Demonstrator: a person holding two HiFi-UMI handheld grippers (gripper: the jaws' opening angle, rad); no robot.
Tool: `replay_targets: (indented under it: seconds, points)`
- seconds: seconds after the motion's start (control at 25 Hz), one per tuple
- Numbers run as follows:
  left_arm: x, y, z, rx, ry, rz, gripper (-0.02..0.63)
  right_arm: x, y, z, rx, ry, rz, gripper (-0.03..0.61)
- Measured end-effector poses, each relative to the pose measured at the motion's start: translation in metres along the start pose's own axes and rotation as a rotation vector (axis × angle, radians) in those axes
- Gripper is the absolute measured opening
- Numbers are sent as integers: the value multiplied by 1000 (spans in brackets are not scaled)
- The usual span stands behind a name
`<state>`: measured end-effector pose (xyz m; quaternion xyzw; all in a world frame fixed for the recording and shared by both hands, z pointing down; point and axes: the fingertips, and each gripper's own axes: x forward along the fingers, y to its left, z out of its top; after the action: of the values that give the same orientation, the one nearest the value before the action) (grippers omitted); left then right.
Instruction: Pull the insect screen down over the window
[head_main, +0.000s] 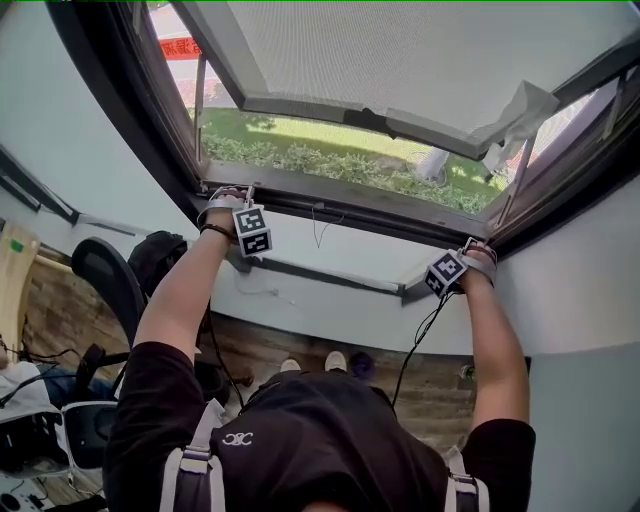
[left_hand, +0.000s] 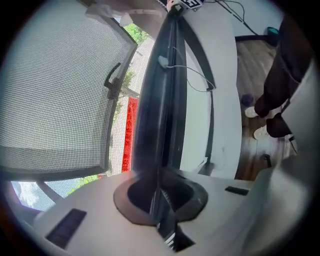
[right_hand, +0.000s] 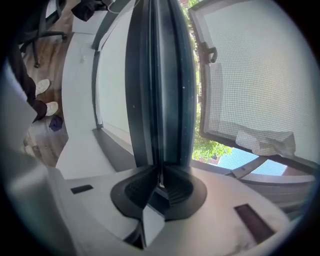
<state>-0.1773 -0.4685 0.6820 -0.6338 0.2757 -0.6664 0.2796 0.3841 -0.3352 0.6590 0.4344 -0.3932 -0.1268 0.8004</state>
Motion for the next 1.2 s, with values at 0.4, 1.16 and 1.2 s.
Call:
replay_targets:
  seconds: [0.4,1.16,1.2]
  points:
    - [-3,-4,-3,43,34,-67,16,5,4,0,-149,36,30,28]
    - [-4,-20,-3,52,-24,-205,80,-11,22,8,-27,-318,343,201]
    - [-4,-23,-3,45,-32,-214,99,-10,22,8,-21,-315,333,204]
